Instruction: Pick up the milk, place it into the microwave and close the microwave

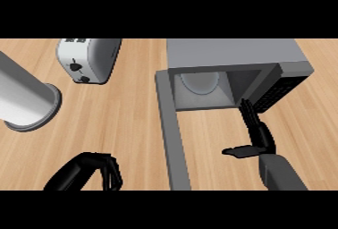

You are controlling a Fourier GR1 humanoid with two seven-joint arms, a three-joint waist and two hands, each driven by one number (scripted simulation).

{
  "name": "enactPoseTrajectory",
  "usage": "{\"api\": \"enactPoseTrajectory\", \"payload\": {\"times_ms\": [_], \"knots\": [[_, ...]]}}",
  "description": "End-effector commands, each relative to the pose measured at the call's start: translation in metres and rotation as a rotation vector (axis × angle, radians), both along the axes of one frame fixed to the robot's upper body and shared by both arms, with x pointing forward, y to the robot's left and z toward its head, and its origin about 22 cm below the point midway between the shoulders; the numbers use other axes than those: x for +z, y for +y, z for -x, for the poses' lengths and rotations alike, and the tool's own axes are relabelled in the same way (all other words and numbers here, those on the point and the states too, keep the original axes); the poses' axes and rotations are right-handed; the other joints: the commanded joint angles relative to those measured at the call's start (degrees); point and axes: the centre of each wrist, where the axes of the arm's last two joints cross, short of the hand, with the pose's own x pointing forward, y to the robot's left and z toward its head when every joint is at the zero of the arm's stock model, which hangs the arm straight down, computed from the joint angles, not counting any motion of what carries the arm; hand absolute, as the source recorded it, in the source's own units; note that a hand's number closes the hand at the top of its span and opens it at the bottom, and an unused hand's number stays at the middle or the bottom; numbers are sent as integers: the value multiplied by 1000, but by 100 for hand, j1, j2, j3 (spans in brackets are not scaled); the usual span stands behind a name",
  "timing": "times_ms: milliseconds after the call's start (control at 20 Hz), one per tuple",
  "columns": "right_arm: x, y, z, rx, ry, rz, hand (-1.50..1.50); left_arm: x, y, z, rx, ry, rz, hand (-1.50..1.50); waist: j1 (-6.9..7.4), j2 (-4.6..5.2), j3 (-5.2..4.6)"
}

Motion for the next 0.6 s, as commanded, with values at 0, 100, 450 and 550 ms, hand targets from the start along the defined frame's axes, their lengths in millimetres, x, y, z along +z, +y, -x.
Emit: {"api": "enactPoseTrajectory", "payload": {"times_ms": [0, 100, 450, 550], "knots": [[-21, -21, 50, -14, 9, -11, -150, -9, -17, -13, -29, 0, -63, 150, -108, -13, -12], [-14, -48, 60, -54, -9, -9, -150, -5, -18, -25, -75, -28, -107, 150, -71, 6, -10], [11, -103, 115, -54, -54, -6, -150, -30, -57, -45, -129, -40, -114, 150, -30, 50, -12], [20, -115, 129, -64, -59, -37, -150, -28, -77, -47, -139, -111, -151, 150, 13, 57, -7]]}}
